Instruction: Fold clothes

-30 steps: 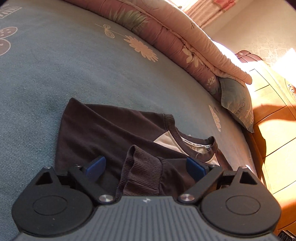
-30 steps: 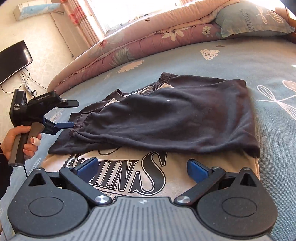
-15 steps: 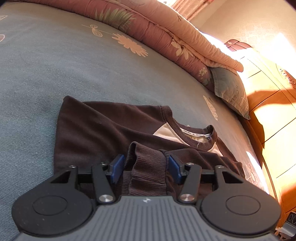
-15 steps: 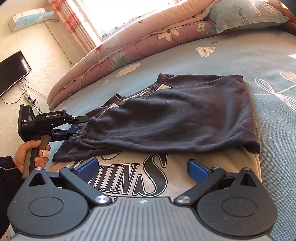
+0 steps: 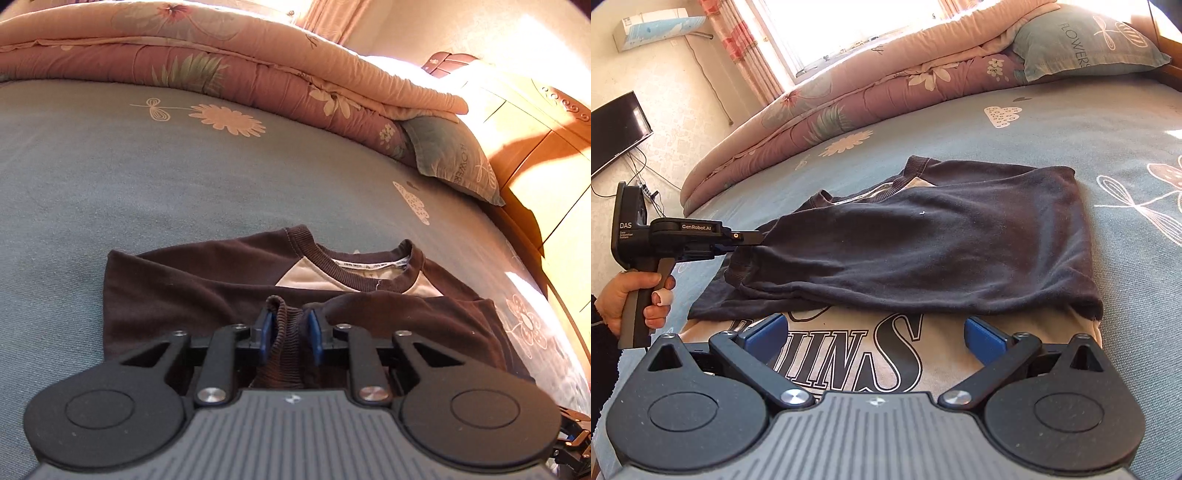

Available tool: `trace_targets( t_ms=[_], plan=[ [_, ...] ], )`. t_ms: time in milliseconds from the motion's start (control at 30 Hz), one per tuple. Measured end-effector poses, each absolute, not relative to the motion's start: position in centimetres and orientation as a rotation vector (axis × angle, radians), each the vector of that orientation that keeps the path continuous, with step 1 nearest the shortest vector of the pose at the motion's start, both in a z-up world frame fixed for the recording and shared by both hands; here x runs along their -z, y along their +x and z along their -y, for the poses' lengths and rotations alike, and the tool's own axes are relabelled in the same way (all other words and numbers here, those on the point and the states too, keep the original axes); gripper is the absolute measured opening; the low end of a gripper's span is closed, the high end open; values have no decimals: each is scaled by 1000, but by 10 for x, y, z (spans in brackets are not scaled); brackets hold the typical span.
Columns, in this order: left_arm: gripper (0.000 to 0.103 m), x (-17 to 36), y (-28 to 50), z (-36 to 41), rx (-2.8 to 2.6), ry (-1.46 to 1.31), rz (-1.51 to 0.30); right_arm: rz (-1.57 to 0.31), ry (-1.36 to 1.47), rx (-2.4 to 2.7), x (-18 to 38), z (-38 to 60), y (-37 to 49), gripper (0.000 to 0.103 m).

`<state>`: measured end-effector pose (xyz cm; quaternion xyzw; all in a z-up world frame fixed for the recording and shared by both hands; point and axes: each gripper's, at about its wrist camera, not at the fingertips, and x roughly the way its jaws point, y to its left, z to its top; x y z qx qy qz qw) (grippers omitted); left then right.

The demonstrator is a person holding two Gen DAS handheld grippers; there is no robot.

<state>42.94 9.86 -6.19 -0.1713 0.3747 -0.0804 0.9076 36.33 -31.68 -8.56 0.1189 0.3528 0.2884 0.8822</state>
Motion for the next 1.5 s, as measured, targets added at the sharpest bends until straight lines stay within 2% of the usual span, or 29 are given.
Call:
trace_targets(
  t_ms=[133,267,367,467,533,600,767,967,1100,1267,1500],
  plan=[
    [19,78,433,-110,97,-353,-859,-668,226,-590,74,323,366,103],
    [19,86,430,-129,71,-478,-847,-619,193,-490,72,336,381,103],
    [19,71,424,-121,73,-431,-816,-759,194,-379,91,351,401,103],
    [21,51,425,-97,166,-409,-786,-802,149,-254,86,360,400,103],
    [26,41,430,-74,249,-404,-772,-745,157,-263,77,375,390,103],
    [31,37,437,-47,337,-415,-775,-693,254,-262,67,398,385,103],
    [35,52,458,10,460,-445,-832,-634,427,-284,60,441,386,103],
    [38,91,472,27,393,-461,-941,-726,-44,-240,71,396,387,103],
    [44,91,468,27,412,-490,-929,-713,-159,-165,84,383,391,103],
    [45,87,465,35,441,-486,-925,-694,-291,-43,98,375,395,103],
    [46,89,460,30,418,-483,-947,-760,-226,-84,94,393,389,103]
  ],
)
